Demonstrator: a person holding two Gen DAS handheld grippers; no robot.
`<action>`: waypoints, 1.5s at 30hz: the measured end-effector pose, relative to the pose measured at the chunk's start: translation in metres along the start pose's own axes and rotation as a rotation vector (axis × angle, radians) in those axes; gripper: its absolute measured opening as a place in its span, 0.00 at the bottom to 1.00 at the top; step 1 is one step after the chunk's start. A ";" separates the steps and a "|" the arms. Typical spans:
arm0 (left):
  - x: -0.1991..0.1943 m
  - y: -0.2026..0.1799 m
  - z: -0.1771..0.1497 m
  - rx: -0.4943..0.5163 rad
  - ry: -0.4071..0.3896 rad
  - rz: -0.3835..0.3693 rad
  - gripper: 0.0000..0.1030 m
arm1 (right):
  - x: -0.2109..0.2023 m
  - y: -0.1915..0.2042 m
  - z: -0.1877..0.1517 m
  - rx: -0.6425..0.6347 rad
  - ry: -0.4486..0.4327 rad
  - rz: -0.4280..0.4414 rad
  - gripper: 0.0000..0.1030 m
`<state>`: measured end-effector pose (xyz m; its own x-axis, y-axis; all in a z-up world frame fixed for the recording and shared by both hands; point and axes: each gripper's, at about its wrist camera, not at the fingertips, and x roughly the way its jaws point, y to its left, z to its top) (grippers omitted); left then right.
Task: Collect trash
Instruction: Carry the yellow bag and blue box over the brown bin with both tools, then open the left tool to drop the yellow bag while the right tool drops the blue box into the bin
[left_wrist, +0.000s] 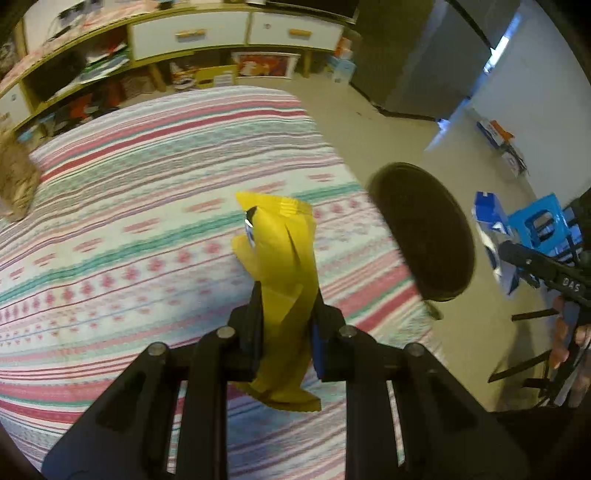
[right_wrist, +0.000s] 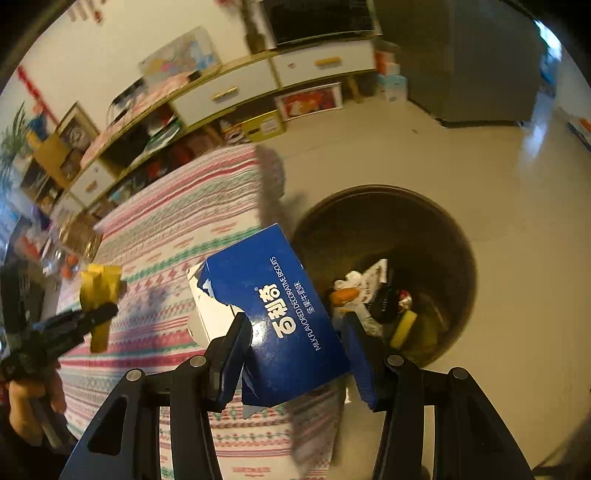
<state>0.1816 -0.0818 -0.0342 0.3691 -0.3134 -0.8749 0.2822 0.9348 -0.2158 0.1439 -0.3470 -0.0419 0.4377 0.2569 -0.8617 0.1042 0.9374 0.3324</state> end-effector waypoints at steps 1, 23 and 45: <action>0.003 -0.012 0.004 0.003 0.001 -0.017 0.22 | -0.001 -0.007 0.000 0.016 0.000 -0.001 0.51; 0.088 -0.148 0.023 0.133 -0.040 -0.148 0.44 | -0.025 -0.119 -0.017 0.192 -0.015 -0.109 0.51; 0.039 -0.109 0.004 0.138 -0.059 0.048 0.96 | 0.007 -0.099 -0.005 0.168 0.018 -0.158 0.51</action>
<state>0.1691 -0.1967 -0.0427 0.4349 -0.2823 -0.8551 0.3808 0.9182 -0.1095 0.1322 -0.4371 -0.0823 0.3883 0.1151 -0.9143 0.3182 0.9144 0.2502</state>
